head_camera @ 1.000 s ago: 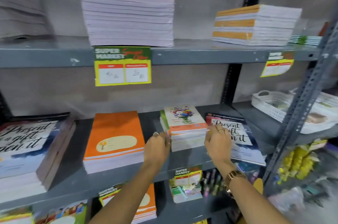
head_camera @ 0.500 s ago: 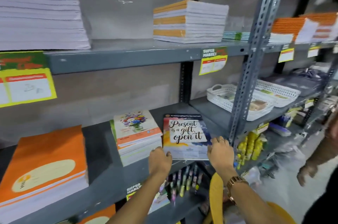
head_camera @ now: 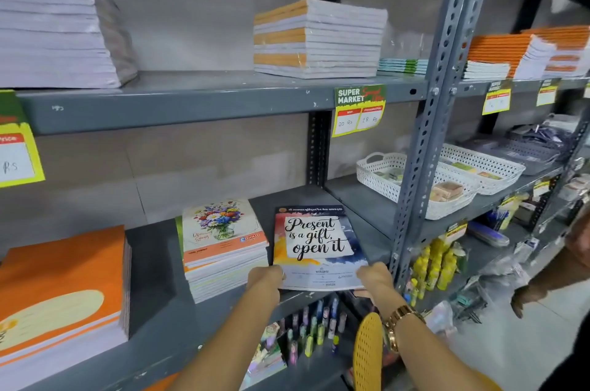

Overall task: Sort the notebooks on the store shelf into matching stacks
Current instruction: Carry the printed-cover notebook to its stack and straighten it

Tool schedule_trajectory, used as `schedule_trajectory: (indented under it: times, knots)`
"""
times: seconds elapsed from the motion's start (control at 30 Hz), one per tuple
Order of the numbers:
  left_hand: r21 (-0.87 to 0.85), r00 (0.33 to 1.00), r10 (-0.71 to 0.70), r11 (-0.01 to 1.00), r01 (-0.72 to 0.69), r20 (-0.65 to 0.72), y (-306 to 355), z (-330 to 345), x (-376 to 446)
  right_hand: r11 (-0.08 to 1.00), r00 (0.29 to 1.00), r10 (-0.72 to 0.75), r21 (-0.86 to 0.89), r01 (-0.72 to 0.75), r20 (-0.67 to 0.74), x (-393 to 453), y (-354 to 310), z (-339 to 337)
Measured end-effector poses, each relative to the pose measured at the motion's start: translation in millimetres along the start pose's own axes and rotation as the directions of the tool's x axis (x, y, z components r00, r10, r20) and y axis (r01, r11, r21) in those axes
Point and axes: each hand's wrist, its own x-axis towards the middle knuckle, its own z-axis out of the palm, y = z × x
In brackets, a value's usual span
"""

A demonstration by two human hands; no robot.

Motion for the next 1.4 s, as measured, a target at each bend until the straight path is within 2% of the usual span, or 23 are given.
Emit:
schedule_trajectory:
  times: [0.07, 0.17, 0.47, 0.63, 0.87, 1.03, 1.2, 1.27, 1.4]
  knots:
    - [-0.124, 0.993, -0.058, 0.990, 0.070, 0.098, 1, 1, 1, 0.994, 0.999, 0.046, 0.100, -0.043, -0.026, 5, -5, -1]
    - [-0.207, 0.978, -0.047, 0.974, 0.089, 0.201, 4, 2, -5, 0.995, 0.993, 0.029, 0.098, -0.018, -0.111, 4, -11, -6]
    - [-0.300, 0.969, 0.135, 0.952, -0.068, 0.207, 28, -1, -35, 0.981, 0.966, -0.042, 0.173, 0.088, -0.256, -46, -40, -32]
    - [-0.353, 0.938, 0.263, 0.920, -0.173, 0.225, 50, -35, -56, 0.918, 0.971, -0.116, 0.351, 0.185, -0.207, -66, -63, -20]
    - [-0.448, 0.948, 0.317, 0.851, -0.273, 0.025, 56, -122, -69, 0.823, 0.970, -0.239, 0.519, 0.231, -0.053, -116, -94, 34]
    - [-0.431, 0.924, 0.369, 0.821, -0.374, -0.098, 48, -205, -81, 0.864, 0.952, -0.299, 0.442, 0.241, 0.066, -155, -98, 99]
    - [-0.443, 0.918, 0.326, 0.805, -0.395, -0.226, 34, -287, -94, 0.886, 0.916, -0.356, 0.378, 0.268, 0.186, -213, -105, 161]
    - [-0.472, 0.907, 0.316, 0.777, -0.416, -0.279, 26, -319, -97, 0.888, 0.903, -0.375, 0.358, 0.287, 0.208, -234, -107, 187]
    - [-0.488, 0.872, 0.283, 0.739, -0.464, -0.399, 9, -392, -107, 0.897, 0.848, -0.406, 0.326, 0.298, 0.341, -278, -108, 248]
